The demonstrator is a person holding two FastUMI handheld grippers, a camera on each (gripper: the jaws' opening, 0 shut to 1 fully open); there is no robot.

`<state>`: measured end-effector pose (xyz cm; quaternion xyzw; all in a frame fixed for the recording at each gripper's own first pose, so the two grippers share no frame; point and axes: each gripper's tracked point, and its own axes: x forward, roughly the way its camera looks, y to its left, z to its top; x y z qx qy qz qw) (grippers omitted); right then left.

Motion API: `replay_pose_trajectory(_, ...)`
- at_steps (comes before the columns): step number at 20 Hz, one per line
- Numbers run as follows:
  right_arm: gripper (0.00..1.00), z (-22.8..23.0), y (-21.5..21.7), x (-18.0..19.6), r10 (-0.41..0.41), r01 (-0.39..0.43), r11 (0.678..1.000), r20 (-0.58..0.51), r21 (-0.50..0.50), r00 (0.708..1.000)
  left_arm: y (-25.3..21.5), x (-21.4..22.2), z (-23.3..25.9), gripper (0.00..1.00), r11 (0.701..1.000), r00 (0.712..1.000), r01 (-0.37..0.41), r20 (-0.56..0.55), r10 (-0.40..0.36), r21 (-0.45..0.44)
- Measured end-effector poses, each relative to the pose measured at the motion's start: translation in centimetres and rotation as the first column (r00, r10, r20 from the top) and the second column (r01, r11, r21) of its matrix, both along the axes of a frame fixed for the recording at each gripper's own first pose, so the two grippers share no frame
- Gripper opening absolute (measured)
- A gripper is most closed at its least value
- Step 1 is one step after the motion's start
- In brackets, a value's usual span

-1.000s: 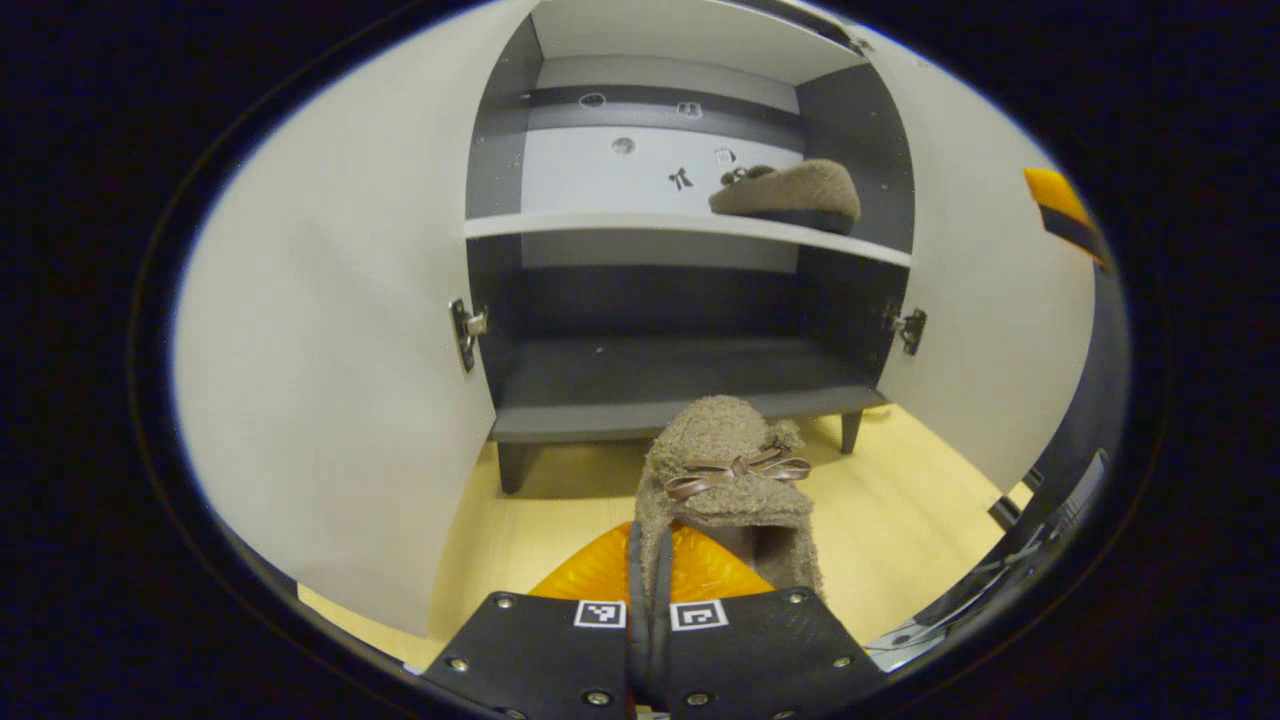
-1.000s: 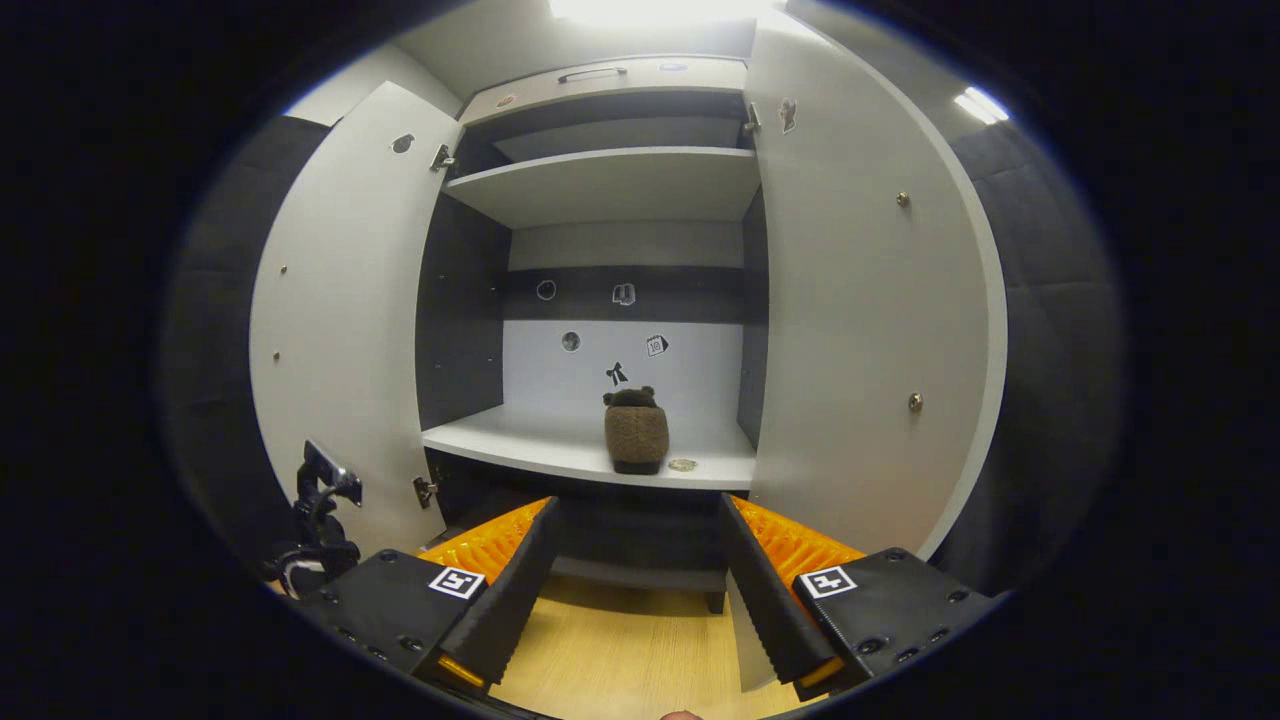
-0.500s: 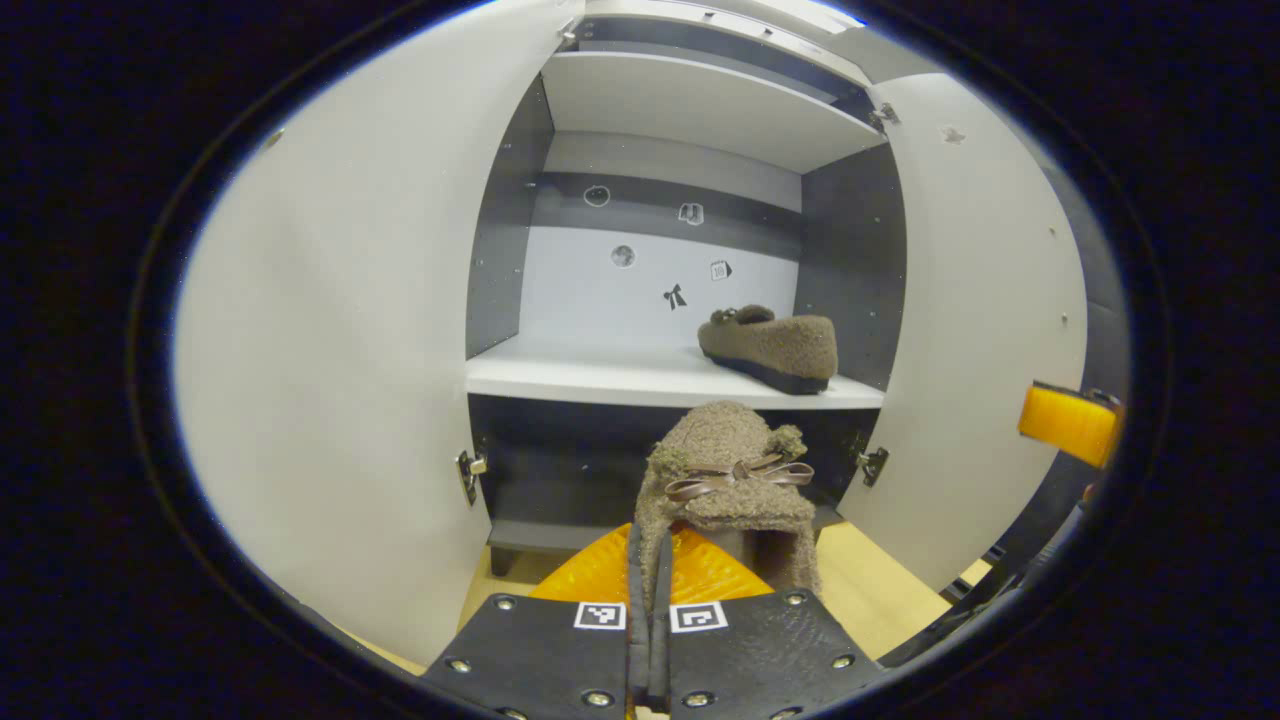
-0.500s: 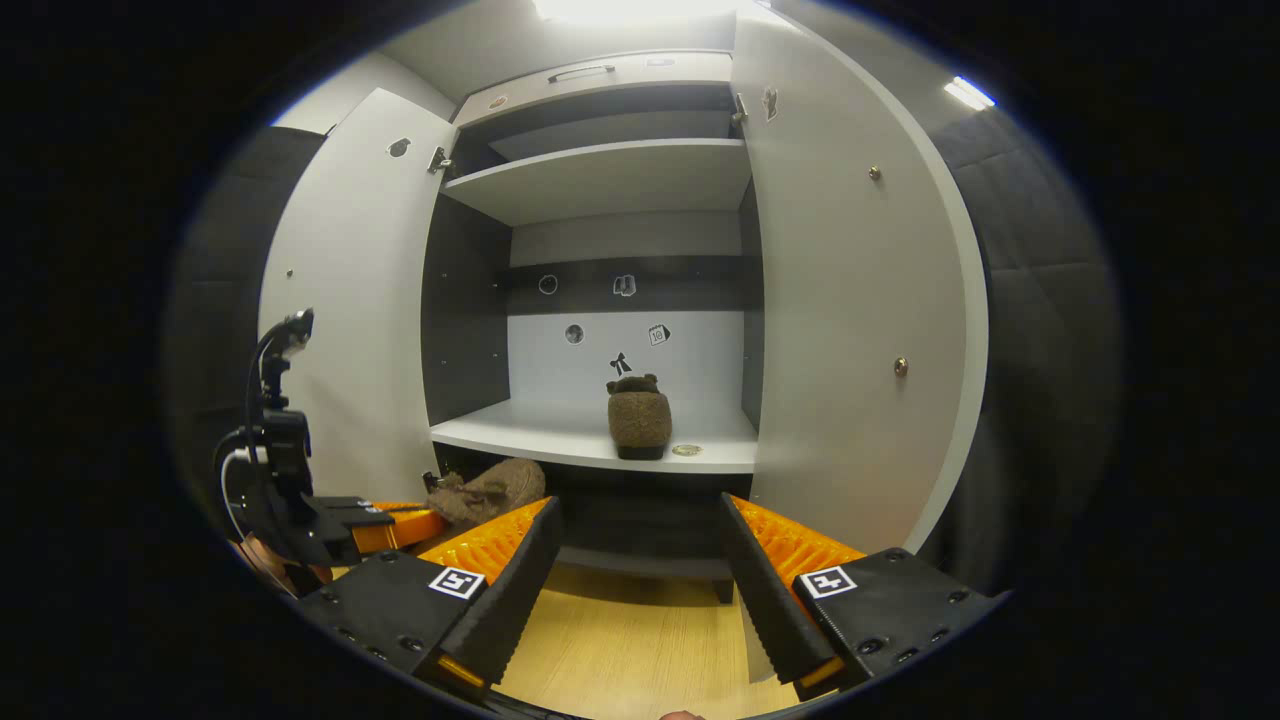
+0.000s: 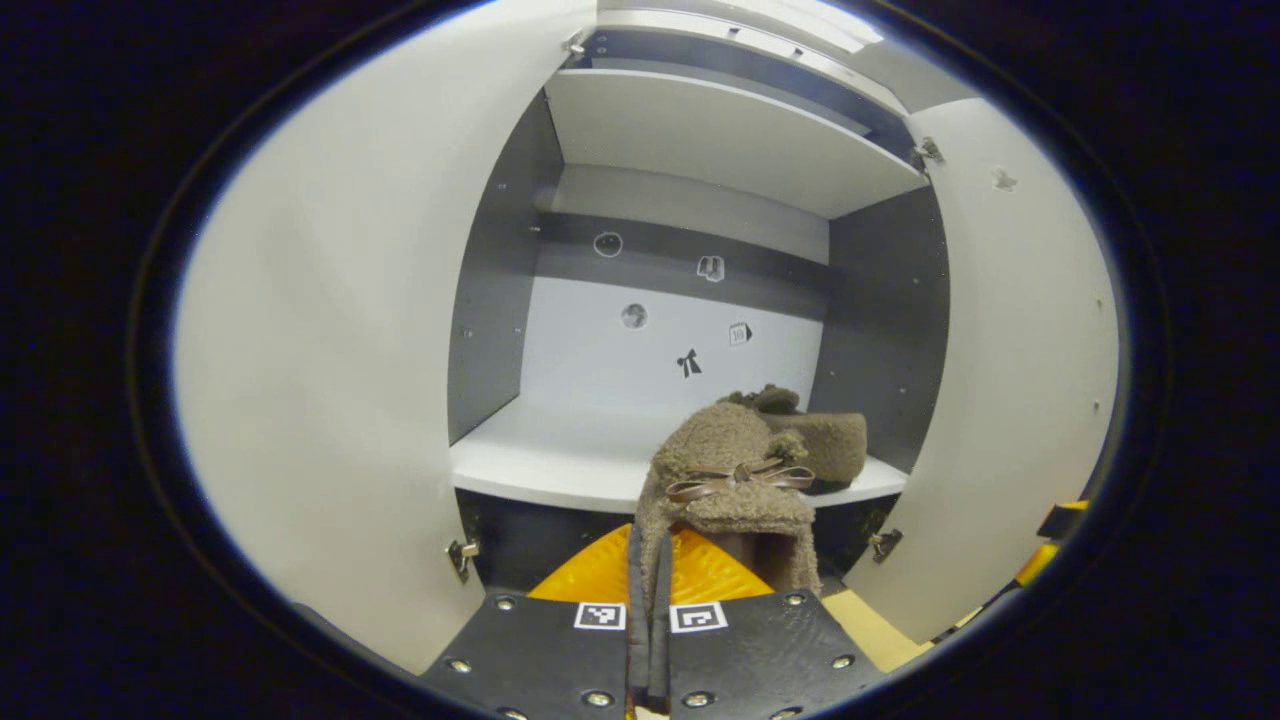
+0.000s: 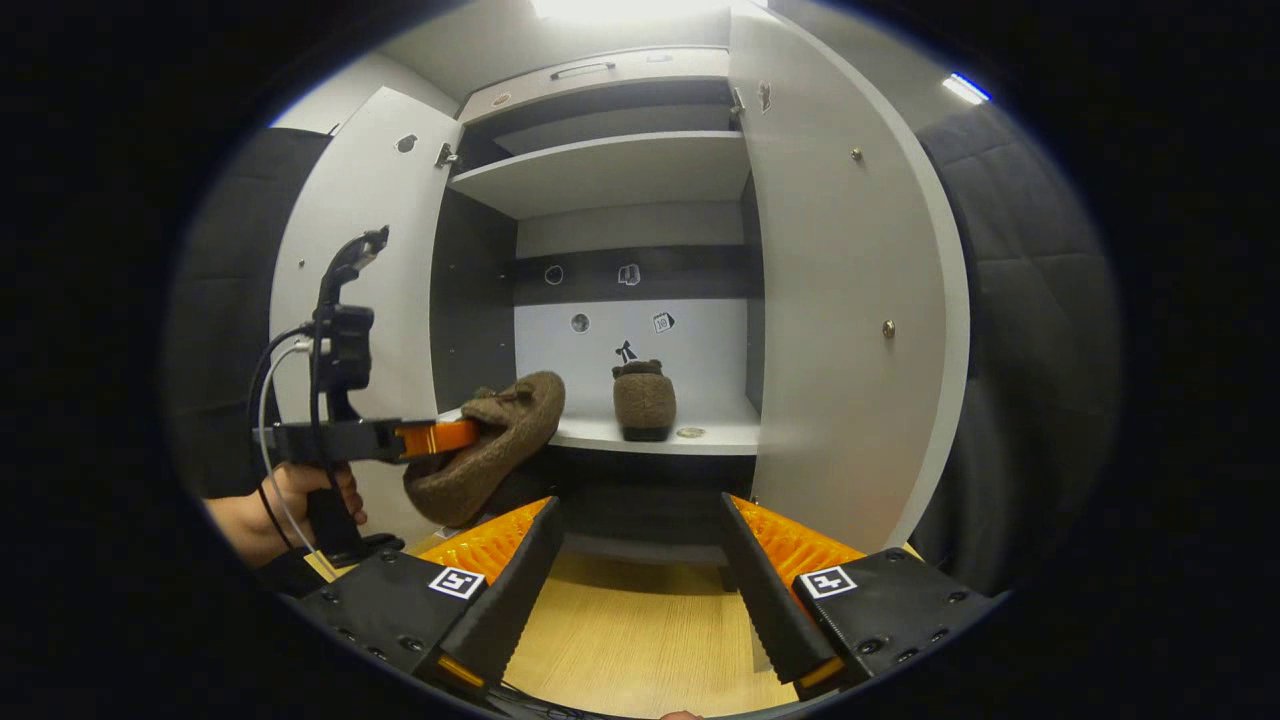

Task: Grab one shoe with the right hand and put it into the shoe cabinet, grab the other shoe with the left hand and put it into the shoe cabinet; then close the right door with the right hand and the left door with the left hand.

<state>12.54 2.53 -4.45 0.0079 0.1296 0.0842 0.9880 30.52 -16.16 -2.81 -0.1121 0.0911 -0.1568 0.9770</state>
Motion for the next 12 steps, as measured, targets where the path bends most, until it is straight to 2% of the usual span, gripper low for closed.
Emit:
replay_pose_trajectory(2,0.96,-0.6,0.1,-0.1,0.004,-0.004,1.0,-0.015,0.011,1.0,0.0,1.9,1.1,0.01,1.0,1.0,-0.02,0.016,0.021,-0.011)
replay_pose_trajectory(3,0.99,-0.9,0.1,-0.1,0.006,-0.006,1.0,-0.023,0.016,1.0,0.0,2.9,1.5,0.07,0.999,0.999,-0.029,0.02,0.03,-0.02)
replay_pose_trajectory(4,0.96,-1.2,0.2,-0.1,0.009,-0.008,1.0,-0.031,0.022,0.999,0.0,3.9,2.0,0.01,0.999,0.999,-0.039,0.025,0.039,-0.03)
replay_pose_trajectory(7,0.99,-2.1,0.5,-0.2,0.019,-0.017,0.999,-0.047,0.032,0.999,0.1,6.8,3.1,0.01,0.997,0.997,-0.062,0.041,0.063,-0.036)
replay_pose_trajectory(8,0.99,-2.3,0.6,-0.2,0.023,-0.021,0.999,-0.052,0.035,0.998,0.0,7.8,3.5,0.07,0.997,0.997,-0.066,0.045,0.068,-0.033)
replay_pose_trajectory(9,0.99,-2.6,0.8,-0.3,0.029,-0.026,0.999,-0.057,0.038,0.998,-0.1,8.6,3.6,0.01,0.997,0.996,-0.072,0.047,0.073,-0.032)
replay_pose_trajectory(12,0.98,-3.2,1.1,-0.1,0.041,-0.038,0.998,-0.067,0.044,0.997,-0.7,11.3,3.9,0.01,0.996,0.996,-0.082,0.042,0.083,-0.026)
